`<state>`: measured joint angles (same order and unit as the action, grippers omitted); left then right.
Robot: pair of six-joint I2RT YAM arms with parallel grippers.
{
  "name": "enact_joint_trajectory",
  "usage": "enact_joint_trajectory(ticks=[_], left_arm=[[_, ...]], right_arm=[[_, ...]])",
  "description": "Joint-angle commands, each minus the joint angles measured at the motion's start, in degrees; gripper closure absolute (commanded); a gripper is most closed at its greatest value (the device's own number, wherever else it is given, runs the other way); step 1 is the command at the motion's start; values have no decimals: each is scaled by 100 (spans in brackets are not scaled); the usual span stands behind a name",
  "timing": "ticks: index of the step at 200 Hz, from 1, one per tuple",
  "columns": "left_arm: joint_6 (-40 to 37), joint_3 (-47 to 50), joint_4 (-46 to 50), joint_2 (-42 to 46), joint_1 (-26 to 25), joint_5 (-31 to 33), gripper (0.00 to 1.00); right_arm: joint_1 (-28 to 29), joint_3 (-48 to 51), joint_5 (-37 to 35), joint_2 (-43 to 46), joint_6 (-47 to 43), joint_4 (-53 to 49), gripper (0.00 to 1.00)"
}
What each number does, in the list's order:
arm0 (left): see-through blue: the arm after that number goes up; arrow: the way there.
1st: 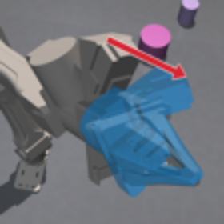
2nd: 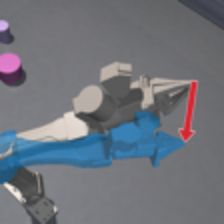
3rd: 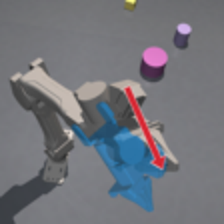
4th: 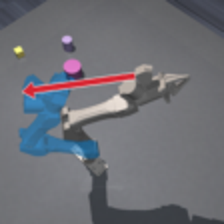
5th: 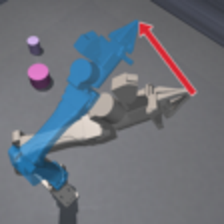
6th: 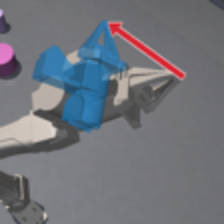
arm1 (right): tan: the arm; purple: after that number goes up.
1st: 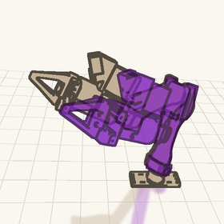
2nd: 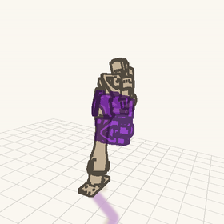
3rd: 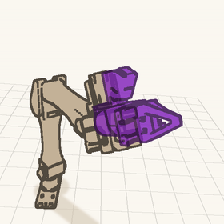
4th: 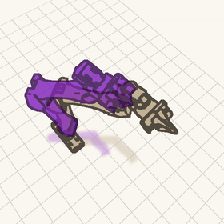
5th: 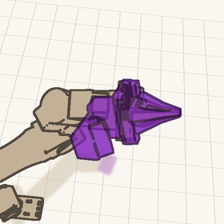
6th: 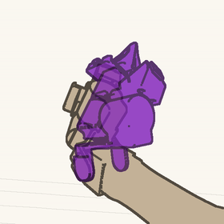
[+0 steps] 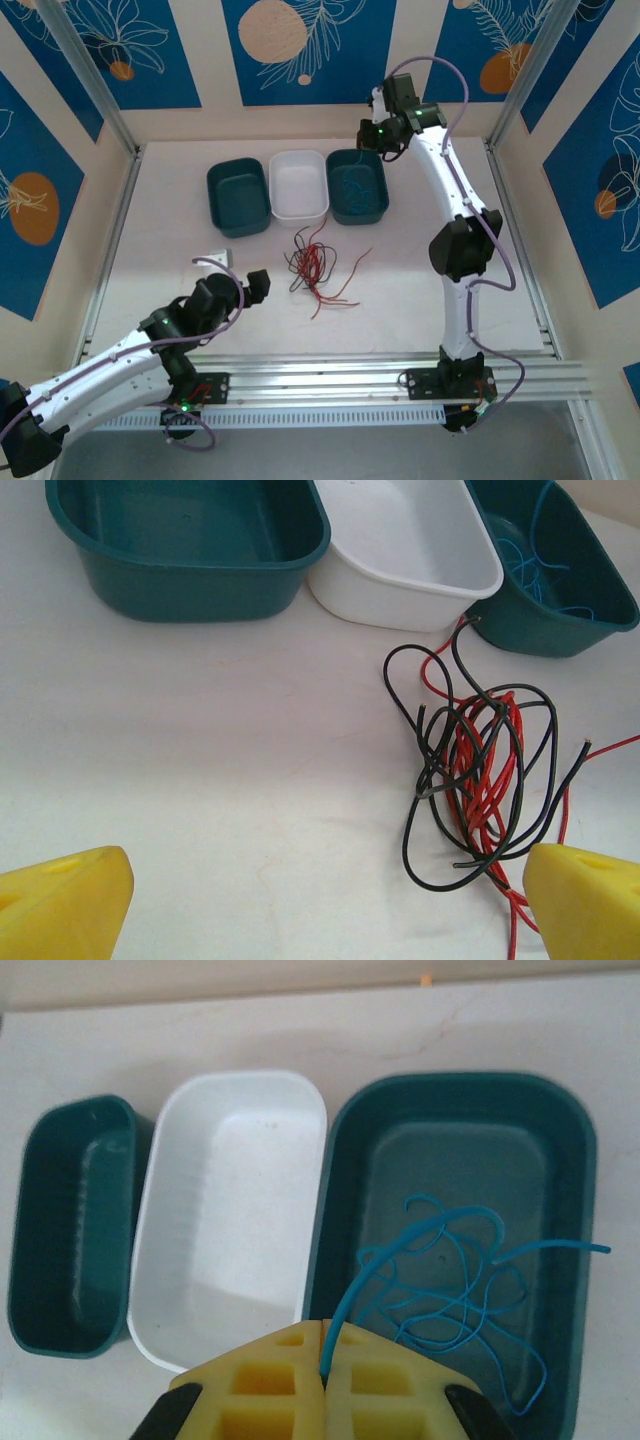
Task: Untangle the cables
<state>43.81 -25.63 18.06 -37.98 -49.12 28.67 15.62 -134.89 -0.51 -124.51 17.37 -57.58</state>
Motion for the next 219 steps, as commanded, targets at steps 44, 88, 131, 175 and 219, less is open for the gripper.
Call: enact_joint_trajectory(ticks=[44,88,131,175,219], left_arm=[[26,58,75,45,70,38,0],[47,84,43,22,70,-7,0],[85,119,-2,14,70,-63,0],[84,113,-31,-16,70,-88,0],[83,91,-40,-56,70,-141,0]], right_arm=[[20,-264,129,-820,126,-500,100],[4,-287,157,-1240,135,-526,100],[-64,-257,194,-1476,199,-577,92],[-160,-139,164,-1489,268,-675,83],[-123,305,31,-963,261,-574,62]])
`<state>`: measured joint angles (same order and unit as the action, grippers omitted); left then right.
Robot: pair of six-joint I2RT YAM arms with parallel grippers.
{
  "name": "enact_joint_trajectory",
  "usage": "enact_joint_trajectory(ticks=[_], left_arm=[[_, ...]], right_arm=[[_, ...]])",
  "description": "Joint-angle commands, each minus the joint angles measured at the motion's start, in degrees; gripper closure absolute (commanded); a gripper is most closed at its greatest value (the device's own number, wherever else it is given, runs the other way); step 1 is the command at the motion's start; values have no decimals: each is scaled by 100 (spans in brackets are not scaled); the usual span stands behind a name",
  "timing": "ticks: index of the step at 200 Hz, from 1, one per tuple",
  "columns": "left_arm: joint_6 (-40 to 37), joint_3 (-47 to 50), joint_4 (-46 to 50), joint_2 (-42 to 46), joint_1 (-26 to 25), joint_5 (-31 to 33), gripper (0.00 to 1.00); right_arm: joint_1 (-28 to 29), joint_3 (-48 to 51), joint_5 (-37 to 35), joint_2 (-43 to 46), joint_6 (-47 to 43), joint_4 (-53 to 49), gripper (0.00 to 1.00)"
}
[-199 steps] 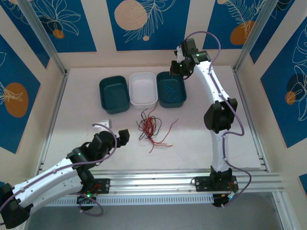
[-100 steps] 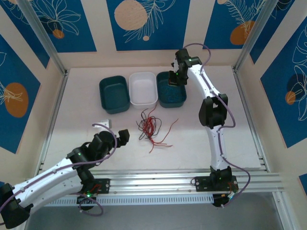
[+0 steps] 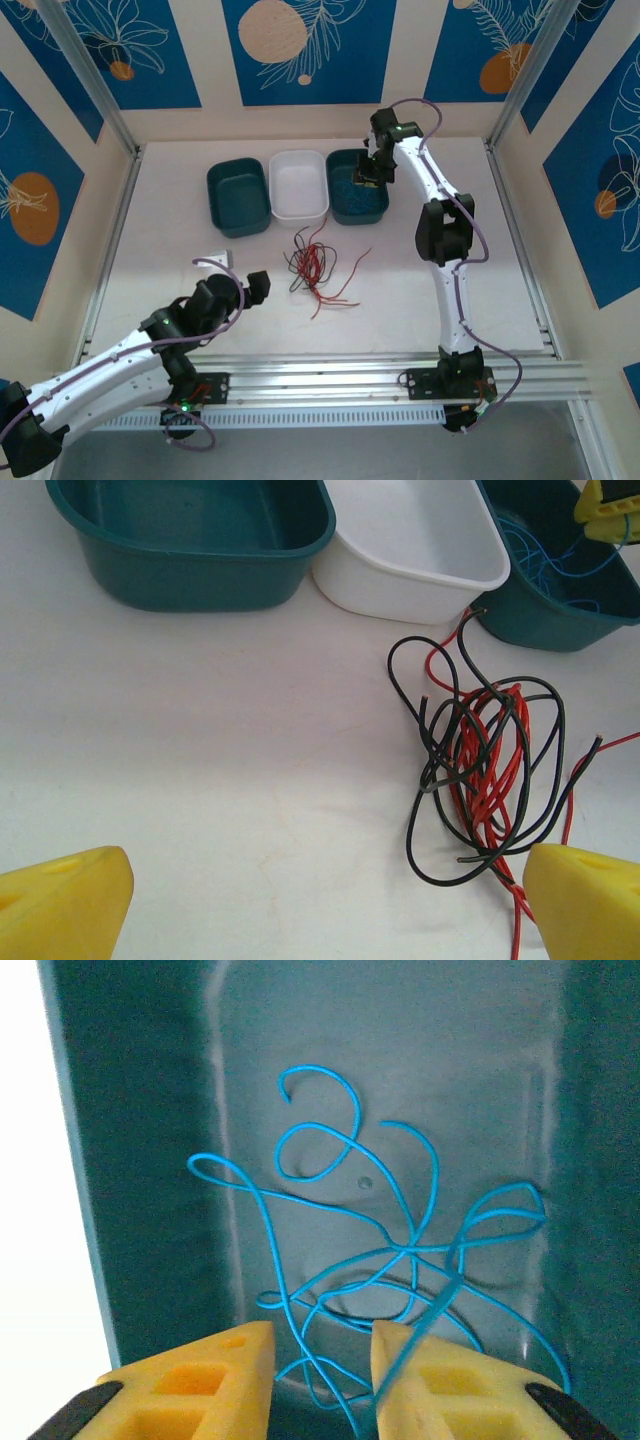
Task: Untangle the cables
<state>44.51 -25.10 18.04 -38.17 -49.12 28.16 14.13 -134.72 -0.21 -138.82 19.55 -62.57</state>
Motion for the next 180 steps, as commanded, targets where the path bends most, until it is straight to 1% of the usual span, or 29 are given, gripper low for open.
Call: enact_joint_trajectory(ticks=[1,49,77,108,133,152,159,161,162,164,180], left_arm=[[9,39,-38,-34,70,-91,0],[5,15,-117,-137,70,-163,0],[4,19,-213,-214,70,-242,0],[-6,13,-316,-316,75,-336,0],[-42,-27,-437,-447,70,-367,0],[-70,-108,-530,-582,90,-412,0],[-89,-141,-574,-644,96,-444,0],[-95,-157,-592,-658,96,-459,0],[-98,-163,-600,-666,96,-469,0],[-111,-175,-620,-687,96,-472,0],[-224,-271,-759,-890,105,-611,0]], right_arm=[[27,314,2,483,41,-65,62],[73,1452,-87,1488,171,467,45],[89,1999,-439,1941,264,535,43],[162,3133,-745,2820,351,1111,38],[249,4184,-967,3690,428,1695,30],[331,4886,-1179,4267,535,2027,21],[369,5134,-1253,4469,581,2141,16],[375,5204,-1276,4524,595,2176,10],[386,5242,-1287,4554,603,2190,5],[392,5299,-1301,4598,614,2212,1],[441,5796,-1400,4971,718,2399,1]])
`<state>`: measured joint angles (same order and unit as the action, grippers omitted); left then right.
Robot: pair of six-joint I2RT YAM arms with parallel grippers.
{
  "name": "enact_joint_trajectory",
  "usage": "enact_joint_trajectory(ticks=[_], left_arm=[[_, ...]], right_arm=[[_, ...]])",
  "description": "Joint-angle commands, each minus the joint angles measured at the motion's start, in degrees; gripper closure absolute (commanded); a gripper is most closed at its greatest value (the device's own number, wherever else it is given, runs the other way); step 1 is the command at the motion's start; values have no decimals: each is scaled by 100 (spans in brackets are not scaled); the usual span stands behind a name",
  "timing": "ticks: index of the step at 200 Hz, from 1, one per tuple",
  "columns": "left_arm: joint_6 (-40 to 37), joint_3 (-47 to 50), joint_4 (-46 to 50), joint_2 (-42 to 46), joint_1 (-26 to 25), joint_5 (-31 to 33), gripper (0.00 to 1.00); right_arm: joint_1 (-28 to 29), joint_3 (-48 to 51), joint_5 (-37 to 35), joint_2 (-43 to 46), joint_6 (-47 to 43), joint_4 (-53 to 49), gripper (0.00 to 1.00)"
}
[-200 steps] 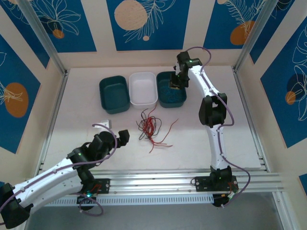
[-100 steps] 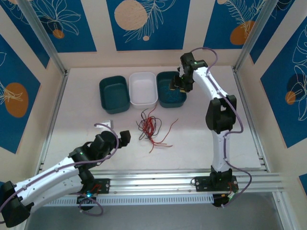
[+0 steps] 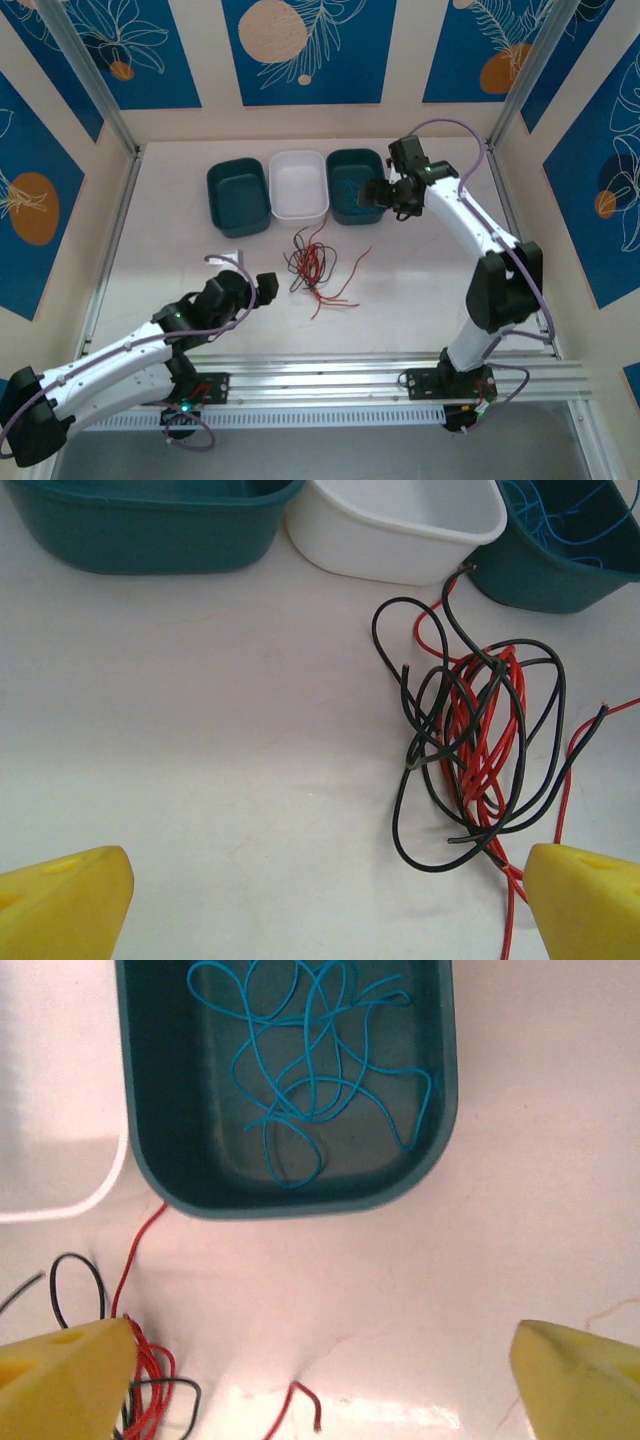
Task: Untangle the cables
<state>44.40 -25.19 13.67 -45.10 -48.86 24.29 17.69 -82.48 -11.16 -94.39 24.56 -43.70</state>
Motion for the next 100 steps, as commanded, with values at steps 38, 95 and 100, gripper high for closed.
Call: enact_joint_trajectory(ticks=[38,95,100], left_arm=[[-421,-616,-734,-957,76,-404,0],[-610,-1406,-1146,-2284,70,-525,0],[-638,-1512,-1108,-2409,75,-544,0]], right_arm=[[129,1486,-446,1133,564,841,1],[151,2235,-487,1490,991,1111,1],[147,2267,-510,1497,1025,1112,1]])
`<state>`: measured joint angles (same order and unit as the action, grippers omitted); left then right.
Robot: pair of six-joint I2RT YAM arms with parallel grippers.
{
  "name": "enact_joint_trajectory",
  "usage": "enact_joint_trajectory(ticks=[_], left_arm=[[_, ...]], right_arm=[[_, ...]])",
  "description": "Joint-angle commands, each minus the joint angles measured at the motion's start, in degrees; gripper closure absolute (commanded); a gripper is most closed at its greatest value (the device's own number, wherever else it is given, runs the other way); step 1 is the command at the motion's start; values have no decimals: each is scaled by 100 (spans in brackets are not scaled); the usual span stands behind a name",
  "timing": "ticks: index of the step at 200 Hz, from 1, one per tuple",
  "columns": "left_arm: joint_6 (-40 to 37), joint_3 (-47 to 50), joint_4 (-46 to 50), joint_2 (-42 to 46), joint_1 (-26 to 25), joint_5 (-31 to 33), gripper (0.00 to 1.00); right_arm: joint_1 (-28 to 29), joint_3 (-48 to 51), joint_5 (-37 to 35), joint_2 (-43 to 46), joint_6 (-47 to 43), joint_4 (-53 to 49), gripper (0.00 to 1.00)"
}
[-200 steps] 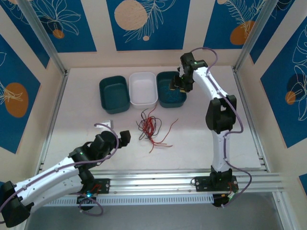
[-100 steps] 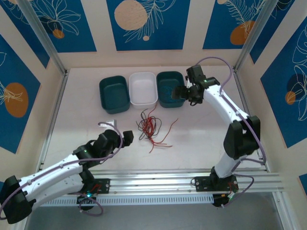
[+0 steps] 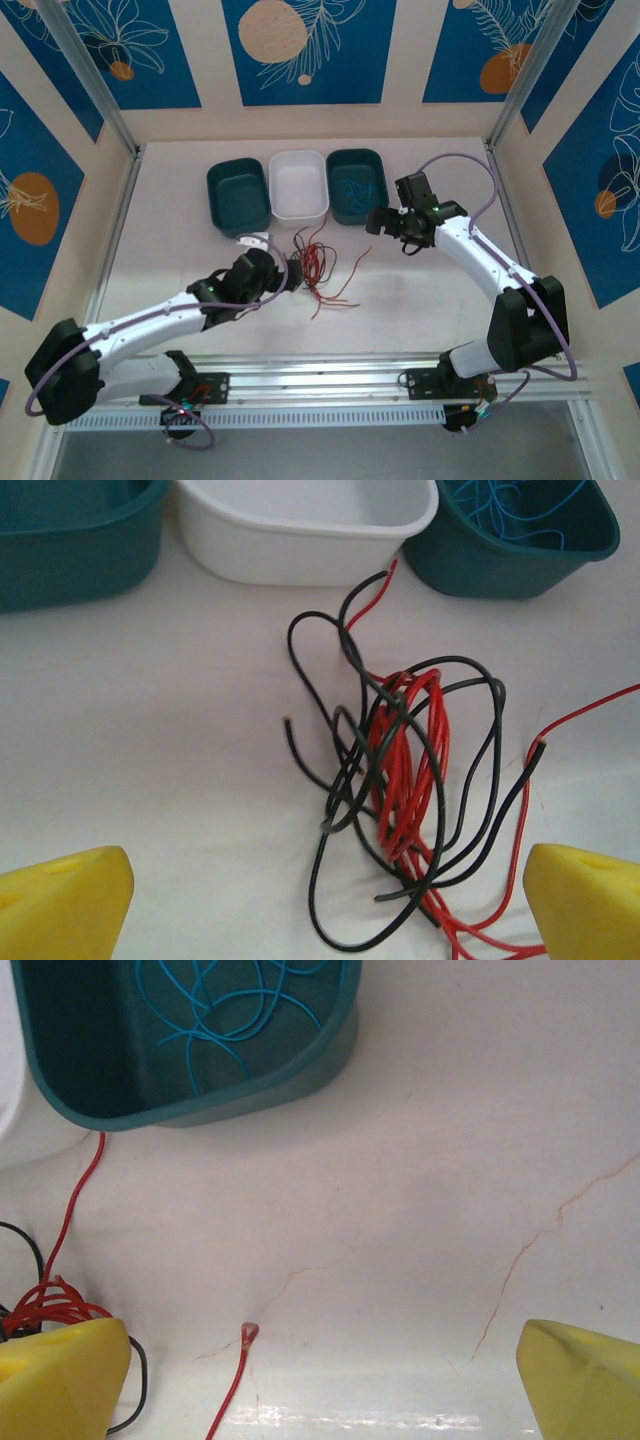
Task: Untangle the cables
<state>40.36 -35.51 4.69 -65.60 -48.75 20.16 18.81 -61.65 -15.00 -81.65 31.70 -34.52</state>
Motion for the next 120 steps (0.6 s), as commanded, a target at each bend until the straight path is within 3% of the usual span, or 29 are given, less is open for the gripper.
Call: enact_joint_trajectory(ticks=[1,38,75,120], left_arm=[[-245,-504,-203,-380,61,-129,0],[-391,-1402,504,-1197,66,-60,0],[-457,-1850,611,-1893,68,-268,0],[-328,-1963,621,-2402,70,-470,24]], right_arm=[[40,195,-130,221,324,197,1],[26,333,-178,281,489,194,1],[37,338,-115,284,592,214,1],[65,355,-39,248,670,242,1]])
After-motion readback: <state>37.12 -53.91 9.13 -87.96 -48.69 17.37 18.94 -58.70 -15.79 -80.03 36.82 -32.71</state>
